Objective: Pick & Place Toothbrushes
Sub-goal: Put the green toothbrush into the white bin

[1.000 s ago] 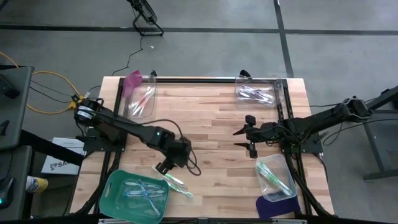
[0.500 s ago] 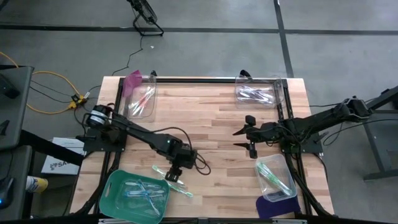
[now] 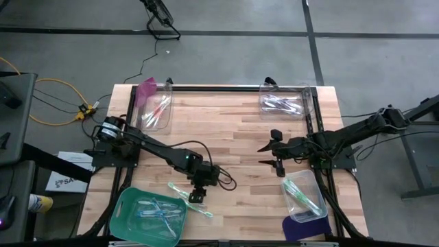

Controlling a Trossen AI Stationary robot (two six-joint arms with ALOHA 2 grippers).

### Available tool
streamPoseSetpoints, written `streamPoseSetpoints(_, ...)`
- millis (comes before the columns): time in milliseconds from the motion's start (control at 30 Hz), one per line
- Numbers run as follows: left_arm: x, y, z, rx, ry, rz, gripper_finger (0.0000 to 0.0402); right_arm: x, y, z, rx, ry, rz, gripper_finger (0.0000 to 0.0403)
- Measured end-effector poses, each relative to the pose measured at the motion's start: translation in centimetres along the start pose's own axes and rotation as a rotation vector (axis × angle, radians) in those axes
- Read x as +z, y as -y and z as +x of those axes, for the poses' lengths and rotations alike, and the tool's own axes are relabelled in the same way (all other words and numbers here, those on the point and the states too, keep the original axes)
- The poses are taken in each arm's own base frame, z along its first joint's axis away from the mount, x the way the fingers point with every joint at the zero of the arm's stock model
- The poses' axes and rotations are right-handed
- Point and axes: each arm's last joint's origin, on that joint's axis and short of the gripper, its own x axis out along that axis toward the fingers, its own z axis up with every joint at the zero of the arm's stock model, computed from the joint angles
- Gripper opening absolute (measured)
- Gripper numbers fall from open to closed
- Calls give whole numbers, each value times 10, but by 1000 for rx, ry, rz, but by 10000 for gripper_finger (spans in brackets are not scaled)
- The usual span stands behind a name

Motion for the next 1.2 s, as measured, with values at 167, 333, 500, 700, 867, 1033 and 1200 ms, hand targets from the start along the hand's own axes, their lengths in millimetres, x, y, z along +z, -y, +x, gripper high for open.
streamPoseSetpoints(167,2,3,-2,-2,-6,20,223,0,-6,-1,26,3,-10,199)
streamPoseSetpoints(333,10,13,-9,18,22,45,223,-1,-11,-2,49,-1,20,199)
streamPoseSetpoints(500,12,24,-11,48,39,48,223,-3,-19,-4,88,-17,25,199)
streamPoseSetpoints(700,17,34,-2,67,30,49,223,-8,-32,-8,145,-47,27,199)
streamPoseSetpoints(867,23,43,14,85,-44,97,223,-13,-43,-12,196,-86,26,199)
streamPoseSetpoints(1033,27,48,28,116,-163,120,223,-17,-55,-18,236,-105,14,199)
streamPoseSetpoints(1200,30,54,29,136,-223,122,223,-23,-64,-23,232,-125,5,199)
